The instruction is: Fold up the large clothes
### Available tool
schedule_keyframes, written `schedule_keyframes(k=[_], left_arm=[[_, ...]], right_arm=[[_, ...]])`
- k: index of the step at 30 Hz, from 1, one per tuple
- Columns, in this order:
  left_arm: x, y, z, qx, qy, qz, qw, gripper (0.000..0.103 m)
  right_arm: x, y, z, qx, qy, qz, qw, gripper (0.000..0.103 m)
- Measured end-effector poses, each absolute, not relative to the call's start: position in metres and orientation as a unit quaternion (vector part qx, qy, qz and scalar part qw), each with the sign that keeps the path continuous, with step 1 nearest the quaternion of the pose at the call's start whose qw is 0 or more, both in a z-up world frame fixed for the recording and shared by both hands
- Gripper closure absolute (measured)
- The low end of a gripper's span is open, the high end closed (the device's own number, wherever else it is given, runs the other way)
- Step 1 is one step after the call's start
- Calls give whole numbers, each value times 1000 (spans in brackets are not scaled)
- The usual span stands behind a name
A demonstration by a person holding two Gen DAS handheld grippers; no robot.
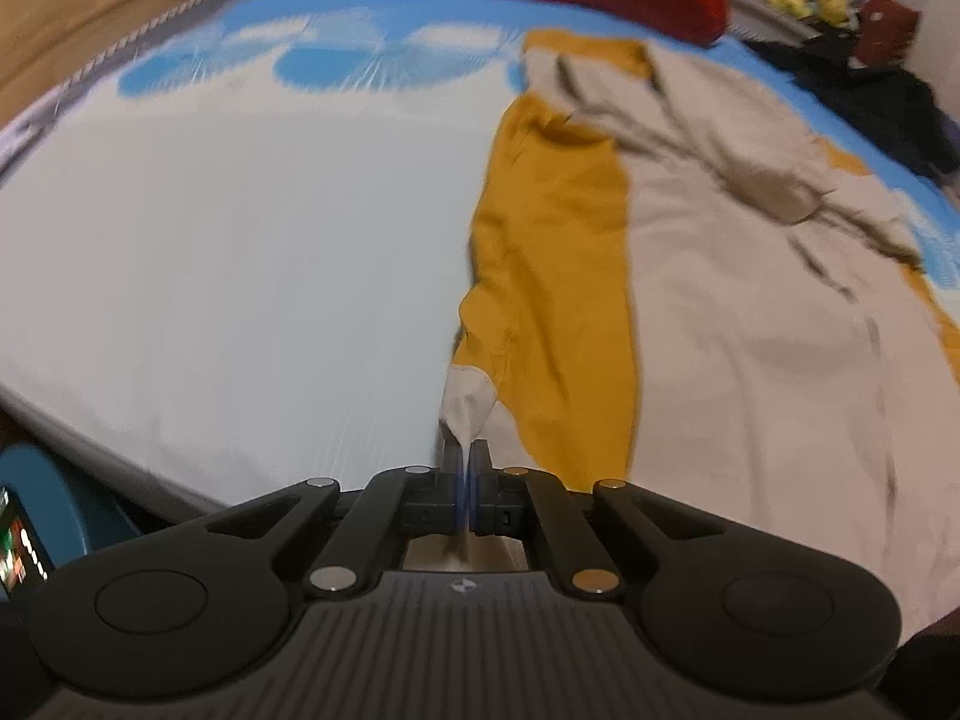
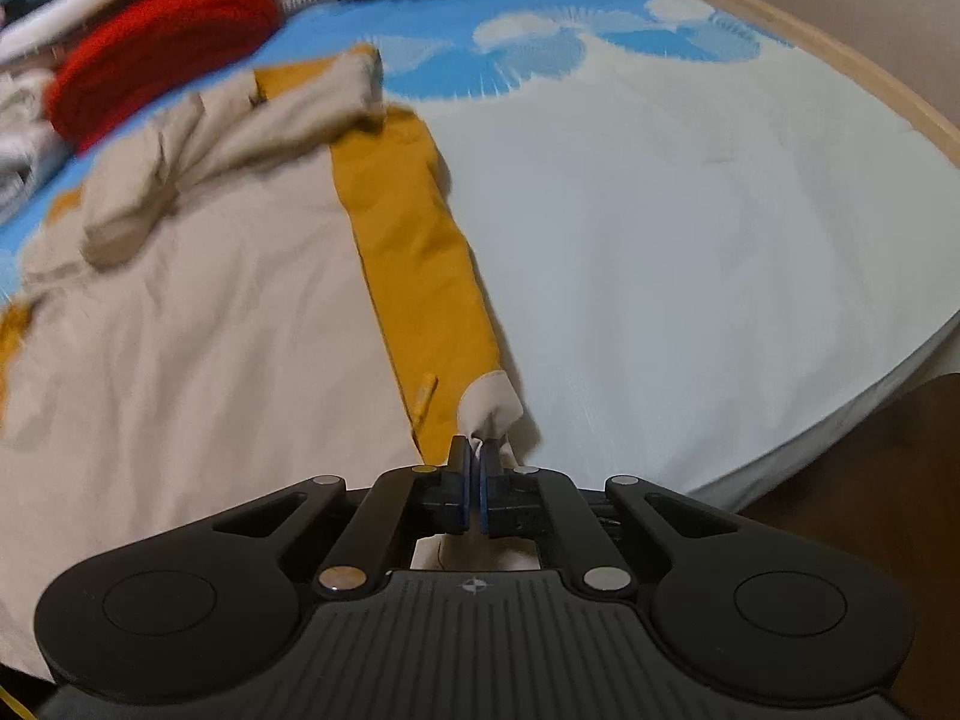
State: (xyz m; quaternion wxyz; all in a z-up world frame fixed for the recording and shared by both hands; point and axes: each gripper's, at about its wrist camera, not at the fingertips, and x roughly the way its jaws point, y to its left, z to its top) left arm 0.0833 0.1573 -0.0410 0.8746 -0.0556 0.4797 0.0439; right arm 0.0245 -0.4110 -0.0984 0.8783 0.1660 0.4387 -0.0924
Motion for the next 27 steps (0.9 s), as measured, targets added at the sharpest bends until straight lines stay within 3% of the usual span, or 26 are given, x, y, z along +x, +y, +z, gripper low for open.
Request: schedule_keyframes(k=[11, 20, 23, 27], left_arm=[[51, 174, 66, -98, 423, -50, 899, 103], [-14, 216, 156, -170, 394, -112, 896, 103], [-3, 224, 163, -190, 384, -115, 896, 103], [55, 233, 132, -219, 389, -90, 890, 103]], right_arm=[[-20, -427, 8, 243, 308, 0, 920, 103], [-108, -448, 74, 275, 243, 45, 929, 103], [-126, -456, 91, 276, 222, 49, 934, 103], [-92, -468, 89, 288, 215, 43, 932, 103]])
